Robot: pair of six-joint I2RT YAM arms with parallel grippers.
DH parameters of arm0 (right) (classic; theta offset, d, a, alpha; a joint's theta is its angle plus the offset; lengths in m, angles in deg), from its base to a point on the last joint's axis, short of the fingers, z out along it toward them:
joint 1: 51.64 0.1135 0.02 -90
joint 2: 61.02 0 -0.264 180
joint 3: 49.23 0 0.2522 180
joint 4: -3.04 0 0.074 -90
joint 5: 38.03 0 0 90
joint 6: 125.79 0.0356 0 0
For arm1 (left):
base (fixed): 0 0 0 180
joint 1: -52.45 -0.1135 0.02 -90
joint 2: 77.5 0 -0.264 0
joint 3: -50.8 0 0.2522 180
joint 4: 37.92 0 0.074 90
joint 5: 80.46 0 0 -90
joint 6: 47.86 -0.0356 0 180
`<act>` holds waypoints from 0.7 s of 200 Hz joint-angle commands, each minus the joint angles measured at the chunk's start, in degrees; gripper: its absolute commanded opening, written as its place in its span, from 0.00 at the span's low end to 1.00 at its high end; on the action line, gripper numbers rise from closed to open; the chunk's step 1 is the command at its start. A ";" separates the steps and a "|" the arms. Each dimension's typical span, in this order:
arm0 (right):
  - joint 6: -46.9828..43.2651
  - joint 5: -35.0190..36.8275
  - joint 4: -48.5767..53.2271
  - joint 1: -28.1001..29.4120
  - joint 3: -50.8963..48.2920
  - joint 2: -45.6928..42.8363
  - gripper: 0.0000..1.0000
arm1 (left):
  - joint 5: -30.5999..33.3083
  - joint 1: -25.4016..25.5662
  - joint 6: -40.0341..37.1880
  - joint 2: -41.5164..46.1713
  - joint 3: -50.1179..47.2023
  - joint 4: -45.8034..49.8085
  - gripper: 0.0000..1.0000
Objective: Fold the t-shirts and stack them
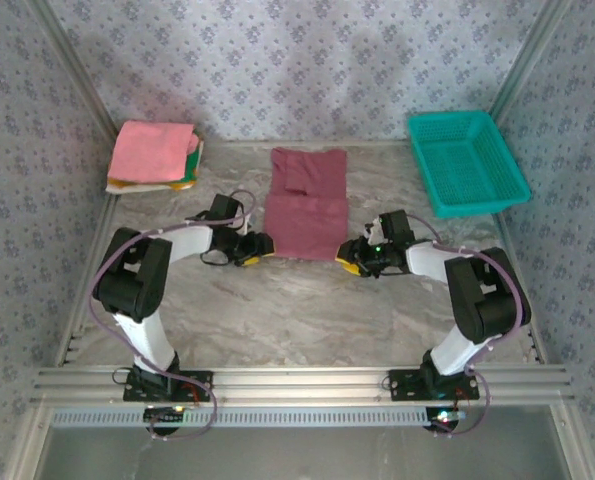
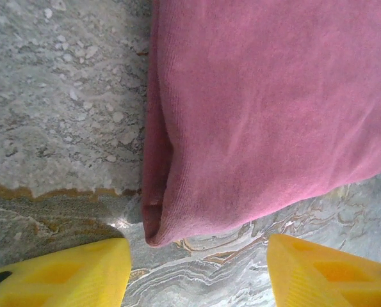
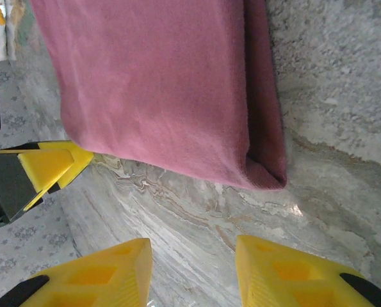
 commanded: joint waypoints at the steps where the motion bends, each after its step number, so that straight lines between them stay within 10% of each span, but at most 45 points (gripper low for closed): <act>1: 0.63 -0.70 -0.87 0.47 0.12 0.59 0.41 | 1.54 0.49 -2.03 -2.61 2.85 -3.33 0.56; 140: 0.10 1.07 0.94 0.45 0.38 -0.80 0.40 | 4.30 1.25 -1.66 -1.88 4.71 4.10 0.58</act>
